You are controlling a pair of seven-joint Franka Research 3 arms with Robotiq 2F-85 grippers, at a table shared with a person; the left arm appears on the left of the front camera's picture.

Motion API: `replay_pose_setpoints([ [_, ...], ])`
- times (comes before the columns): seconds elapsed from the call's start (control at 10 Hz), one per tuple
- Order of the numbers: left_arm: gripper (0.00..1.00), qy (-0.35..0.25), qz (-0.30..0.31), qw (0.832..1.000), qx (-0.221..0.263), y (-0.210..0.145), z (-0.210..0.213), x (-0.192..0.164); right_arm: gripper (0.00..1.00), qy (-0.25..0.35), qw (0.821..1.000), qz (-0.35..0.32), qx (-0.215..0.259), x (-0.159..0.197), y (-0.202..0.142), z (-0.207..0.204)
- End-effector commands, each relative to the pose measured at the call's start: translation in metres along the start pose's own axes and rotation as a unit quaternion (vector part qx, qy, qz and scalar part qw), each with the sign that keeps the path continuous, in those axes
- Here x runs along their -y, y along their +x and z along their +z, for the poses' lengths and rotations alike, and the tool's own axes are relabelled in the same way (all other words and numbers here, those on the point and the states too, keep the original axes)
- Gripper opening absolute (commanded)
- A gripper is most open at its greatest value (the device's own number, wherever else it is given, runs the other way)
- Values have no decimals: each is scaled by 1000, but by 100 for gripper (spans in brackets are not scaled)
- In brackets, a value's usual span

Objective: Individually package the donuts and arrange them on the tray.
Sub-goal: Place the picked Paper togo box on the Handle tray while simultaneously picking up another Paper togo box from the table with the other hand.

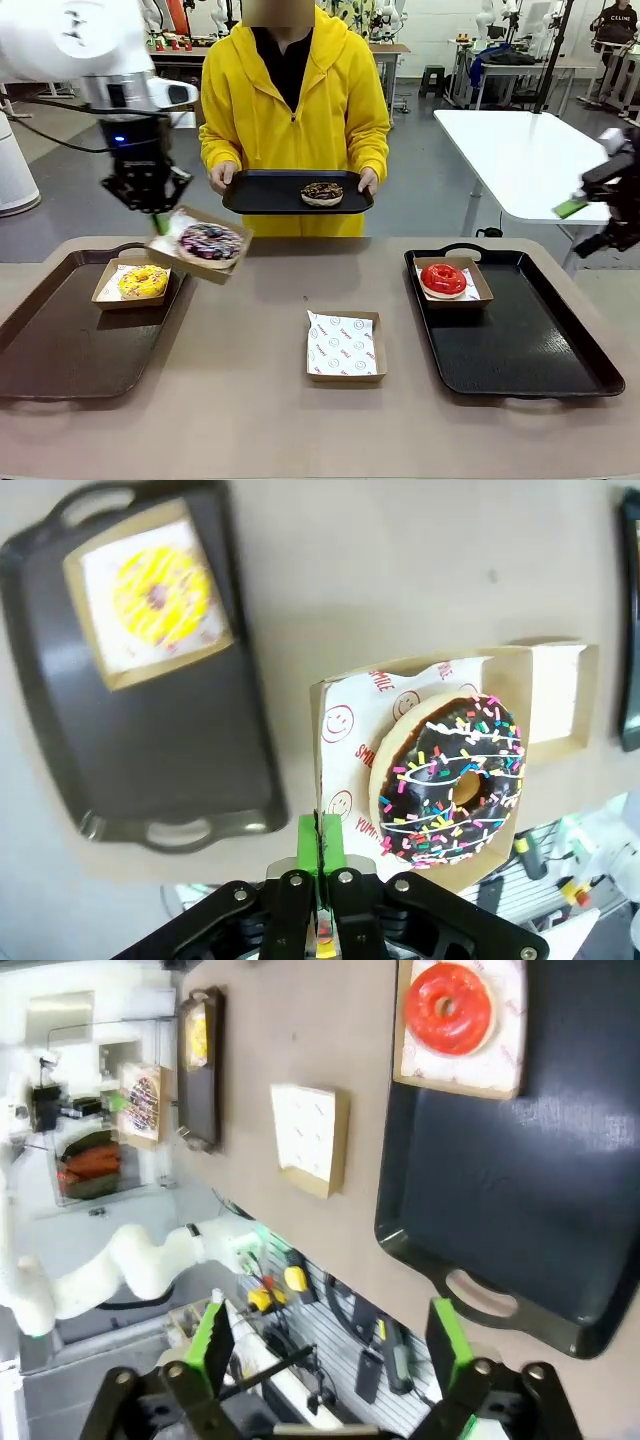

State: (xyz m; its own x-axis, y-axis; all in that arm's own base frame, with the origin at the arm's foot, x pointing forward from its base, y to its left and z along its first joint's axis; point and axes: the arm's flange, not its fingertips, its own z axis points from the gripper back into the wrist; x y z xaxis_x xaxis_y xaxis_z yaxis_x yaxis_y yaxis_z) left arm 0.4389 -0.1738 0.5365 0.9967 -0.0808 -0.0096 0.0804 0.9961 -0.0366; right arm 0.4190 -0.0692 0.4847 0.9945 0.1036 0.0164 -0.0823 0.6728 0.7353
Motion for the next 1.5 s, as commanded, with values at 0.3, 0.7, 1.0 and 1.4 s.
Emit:
replay_pose_setpoints([
  [0.3, 1, 8, 54, 998, 11, -44, -22, -79, 100, -124, 991, -2, -50, -37, 36, -141],
  [0.7, 1, 10, 66, 998, 7, -70, -45, -114, 100, -143, 988, -4, -63, -35, 39, -186],
  [1.0, 1, 8, 68, 998, -7, -59, -39, -101, 100, -133, 989, 11, -60, -39, 41, -186],
  [1.4, 1, 8, 68, 998, -7, -59, -39, -101, 100, -133, 989, 11, -60, -39, 41, -186],
])
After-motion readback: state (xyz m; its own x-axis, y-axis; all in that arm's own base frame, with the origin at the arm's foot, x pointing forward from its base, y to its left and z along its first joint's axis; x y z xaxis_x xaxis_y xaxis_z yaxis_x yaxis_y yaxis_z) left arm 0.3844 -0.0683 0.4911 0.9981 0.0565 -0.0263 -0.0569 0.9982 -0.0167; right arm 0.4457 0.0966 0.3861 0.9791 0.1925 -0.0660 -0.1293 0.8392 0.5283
